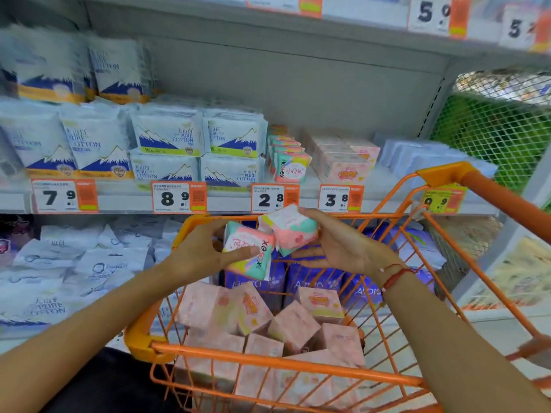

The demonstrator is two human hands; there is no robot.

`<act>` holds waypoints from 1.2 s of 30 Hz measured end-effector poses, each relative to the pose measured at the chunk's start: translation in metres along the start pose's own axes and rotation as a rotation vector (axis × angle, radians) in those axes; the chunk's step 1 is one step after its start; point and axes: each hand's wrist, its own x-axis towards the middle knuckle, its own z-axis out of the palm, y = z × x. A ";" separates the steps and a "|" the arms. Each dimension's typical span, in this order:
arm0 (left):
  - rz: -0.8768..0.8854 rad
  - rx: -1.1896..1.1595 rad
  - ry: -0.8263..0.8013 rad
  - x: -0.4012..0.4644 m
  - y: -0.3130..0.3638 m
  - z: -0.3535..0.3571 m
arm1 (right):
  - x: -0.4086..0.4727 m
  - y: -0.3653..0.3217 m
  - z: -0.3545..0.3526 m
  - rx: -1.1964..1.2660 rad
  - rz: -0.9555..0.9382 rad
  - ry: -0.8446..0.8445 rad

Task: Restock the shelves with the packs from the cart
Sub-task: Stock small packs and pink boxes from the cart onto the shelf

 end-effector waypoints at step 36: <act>-0.332 -0.672 0.112 0.005 0.024 -0.007 | -0.016 -0.019 0.035 0.420 -0.415 0.125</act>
